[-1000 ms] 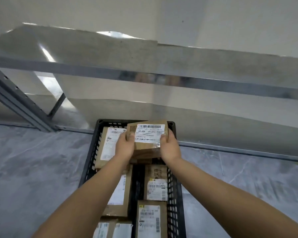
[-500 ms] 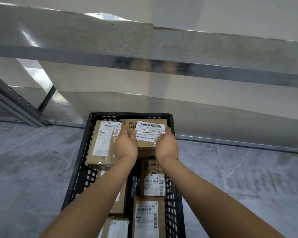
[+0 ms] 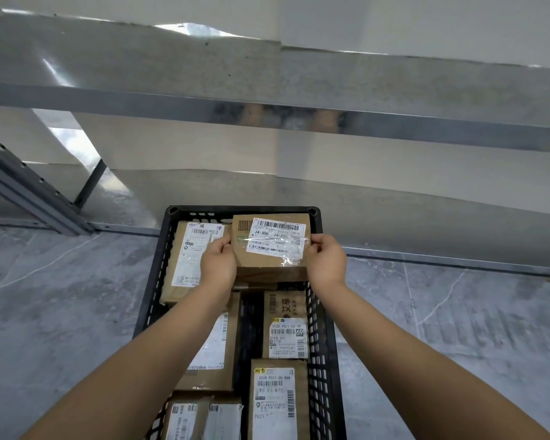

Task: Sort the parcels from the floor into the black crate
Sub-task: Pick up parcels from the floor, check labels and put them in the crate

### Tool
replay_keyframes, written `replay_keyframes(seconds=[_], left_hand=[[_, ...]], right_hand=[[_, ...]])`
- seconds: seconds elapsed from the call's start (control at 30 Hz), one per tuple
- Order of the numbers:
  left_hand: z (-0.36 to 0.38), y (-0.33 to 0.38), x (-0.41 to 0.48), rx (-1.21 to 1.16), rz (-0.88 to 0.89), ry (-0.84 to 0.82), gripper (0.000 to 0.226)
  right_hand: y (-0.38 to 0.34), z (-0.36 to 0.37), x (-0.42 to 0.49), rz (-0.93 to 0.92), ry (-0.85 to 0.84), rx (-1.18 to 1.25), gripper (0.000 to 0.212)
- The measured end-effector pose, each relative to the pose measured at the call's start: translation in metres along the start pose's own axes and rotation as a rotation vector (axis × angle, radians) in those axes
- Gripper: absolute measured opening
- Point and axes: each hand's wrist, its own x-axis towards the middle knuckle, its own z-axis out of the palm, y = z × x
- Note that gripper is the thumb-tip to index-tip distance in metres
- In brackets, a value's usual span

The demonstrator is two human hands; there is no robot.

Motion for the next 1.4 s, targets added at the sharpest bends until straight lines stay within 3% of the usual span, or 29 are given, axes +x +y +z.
replay_keyframes(seconds=[0.17,0.4,0.63,0.77,1.07,1.23,1.4], left_hand=[[0.001,0.0,-0.01,0.28,0.209,0.094,0.039],[0.002,-0.002,-0.016,0.323,0.286,0.144,0.036],[0.015,0.004,-0.012,0.571,0.268,0.065,0.047],[0.021,-0.003,-0.011,0.522,0.243,-0.014,0.054],[0.017,-0.002,-0.015,0.12,0.12,-0.049,0.055],[0.012,0.021,-0.024,0.152,0.14,-0.036,0.05],[-0.013,0.098,-0.075,0.372,0.08,-0.122,0.058]], right_hand=[[0.001,0.007,-0.007,-0.091,0.003,-0.155,0.035],[0.003,0.001,-0.008,-0.097,0.039,-0.221,0.042],[0.0,0.003,-0.013,-0.179,-0.14,-0.361,0.036],[-0.005,0.005,-0.016,-0.144,-0.209,-0.331,0.05],[0.002,0.002,-0.019,-0.082,-0.179,-0.088,0.052],[-0.011,-0.008,-0.017,-0.02,-0.173,-0.032,0.048],[-0.081,-0.065,-0.04,0.073,-0.38,-0.13,0.057]])
